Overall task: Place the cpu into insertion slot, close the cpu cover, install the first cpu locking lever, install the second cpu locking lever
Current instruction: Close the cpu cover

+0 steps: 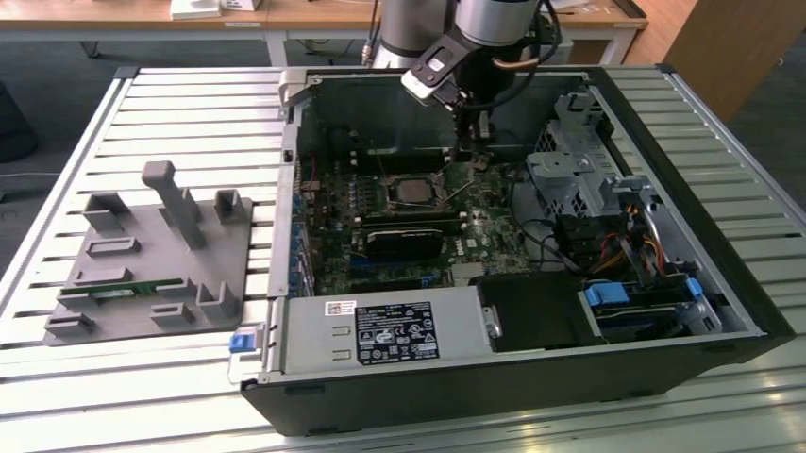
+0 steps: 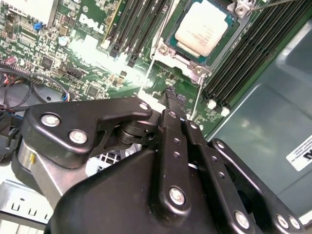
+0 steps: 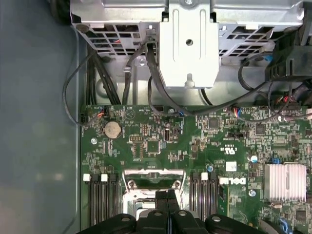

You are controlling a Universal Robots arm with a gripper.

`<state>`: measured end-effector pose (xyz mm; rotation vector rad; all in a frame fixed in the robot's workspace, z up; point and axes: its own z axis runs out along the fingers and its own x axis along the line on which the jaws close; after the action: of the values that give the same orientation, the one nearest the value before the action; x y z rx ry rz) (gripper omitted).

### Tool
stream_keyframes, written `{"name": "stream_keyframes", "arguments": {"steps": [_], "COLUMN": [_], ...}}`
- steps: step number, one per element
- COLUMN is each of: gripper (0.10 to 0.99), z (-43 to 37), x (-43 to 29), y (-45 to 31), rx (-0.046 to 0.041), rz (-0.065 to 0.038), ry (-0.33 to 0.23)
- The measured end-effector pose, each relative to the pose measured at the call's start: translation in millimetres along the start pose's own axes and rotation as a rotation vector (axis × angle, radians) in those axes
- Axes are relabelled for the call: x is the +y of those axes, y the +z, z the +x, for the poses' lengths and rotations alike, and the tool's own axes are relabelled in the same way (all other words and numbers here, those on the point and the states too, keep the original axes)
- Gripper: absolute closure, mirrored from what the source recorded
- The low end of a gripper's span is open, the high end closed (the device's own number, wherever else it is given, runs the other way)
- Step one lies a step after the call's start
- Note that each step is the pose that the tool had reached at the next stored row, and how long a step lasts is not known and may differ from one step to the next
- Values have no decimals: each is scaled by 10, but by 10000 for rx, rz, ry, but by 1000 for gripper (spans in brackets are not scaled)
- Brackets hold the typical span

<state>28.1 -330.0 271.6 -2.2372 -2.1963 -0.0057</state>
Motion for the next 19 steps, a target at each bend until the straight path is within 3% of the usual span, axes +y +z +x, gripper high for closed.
{"name": "stream_keyframes", "arguments": {"steps": [7,11,16,19], "gripper": [980,980,980,980], "z": [31,64,99,106], "x": [153,180,189,230], "y": [16,35,90,106], "rx": [0,-3,-1,-2], "rz": [36,32,-58,-60], "ry": [-14,-89,-172,-225]}}
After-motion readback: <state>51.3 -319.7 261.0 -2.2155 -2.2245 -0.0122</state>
